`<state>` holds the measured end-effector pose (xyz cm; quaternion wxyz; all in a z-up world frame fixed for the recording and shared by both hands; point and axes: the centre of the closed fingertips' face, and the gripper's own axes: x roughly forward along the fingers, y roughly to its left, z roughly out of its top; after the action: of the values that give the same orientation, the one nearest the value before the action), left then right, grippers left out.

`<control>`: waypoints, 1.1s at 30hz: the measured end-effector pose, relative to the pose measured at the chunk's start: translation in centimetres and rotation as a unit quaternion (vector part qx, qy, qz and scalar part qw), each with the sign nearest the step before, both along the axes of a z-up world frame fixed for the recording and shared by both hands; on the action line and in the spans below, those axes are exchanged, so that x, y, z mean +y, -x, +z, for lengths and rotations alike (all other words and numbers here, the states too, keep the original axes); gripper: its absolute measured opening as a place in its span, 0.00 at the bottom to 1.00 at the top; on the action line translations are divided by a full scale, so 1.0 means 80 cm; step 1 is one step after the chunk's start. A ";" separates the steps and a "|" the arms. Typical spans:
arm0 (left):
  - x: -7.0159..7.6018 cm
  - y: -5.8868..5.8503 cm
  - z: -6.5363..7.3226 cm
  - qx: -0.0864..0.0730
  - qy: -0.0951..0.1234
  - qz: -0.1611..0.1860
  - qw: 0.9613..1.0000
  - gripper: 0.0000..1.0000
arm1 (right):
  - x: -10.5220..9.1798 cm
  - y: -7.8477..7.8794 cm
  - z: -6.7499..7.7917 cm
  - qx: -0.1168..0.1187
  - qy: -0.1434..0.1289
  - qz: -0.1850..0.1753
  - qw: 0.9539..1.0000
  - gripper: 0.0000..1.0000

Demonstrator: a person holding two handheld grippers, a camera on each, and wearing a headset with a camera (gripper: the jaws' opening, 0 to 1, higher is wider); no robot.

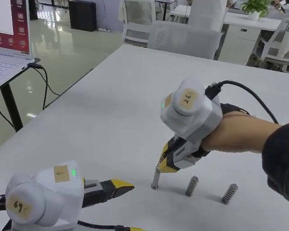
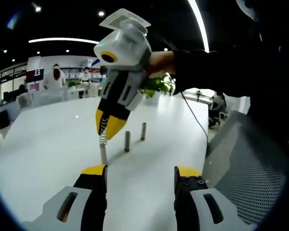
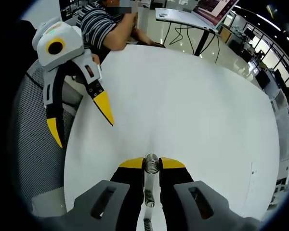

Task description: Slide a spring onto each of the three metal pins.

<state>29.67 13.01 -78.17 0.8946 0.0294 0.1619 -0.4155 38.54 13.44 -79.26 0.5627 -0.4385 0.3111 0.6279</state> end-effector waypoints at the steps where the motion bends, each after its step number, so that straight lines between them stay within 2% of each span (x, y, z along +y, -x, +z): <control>1: 0.000 0.000 0.000 0.000 0.000 0.000 1.000 0.50 | 0.000 0.000 -0.001 0.002 0.001 0.000 1.000 0.08; 11: 0.001 0.001 -0.001 0.000 0.002 0.004 1.000 0.48 | 0.000 -0.002 -0.009 0.004 0.008 0.003 1.000 0.08; 14: 0.002 0.001 -0.002 0.001 0.002 0.004 1.000 0.48 | 0.000 -0.003 -0.015 0.000 0.017 0.006 1.000 0.08; 23: 0.003 0.001 -0.003 0.002 0.004 0.004 1.000 0.47 | 0.003 -0.001 -0.030 0.012 0.029 0.004 1.000 0.08; 33: 0.004 0.000 -0.005 0.004 0.004 0.003 1.000 0.46 | 0.002 0.000 -0.049 0.011 0.044 0.008 0.999 0.08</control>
<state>29.66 13.34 -78.54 0.8954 0.0234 0.1640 -0.4132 38.52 13.62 -83.22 0.5344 -0.4585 0.3410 0.6228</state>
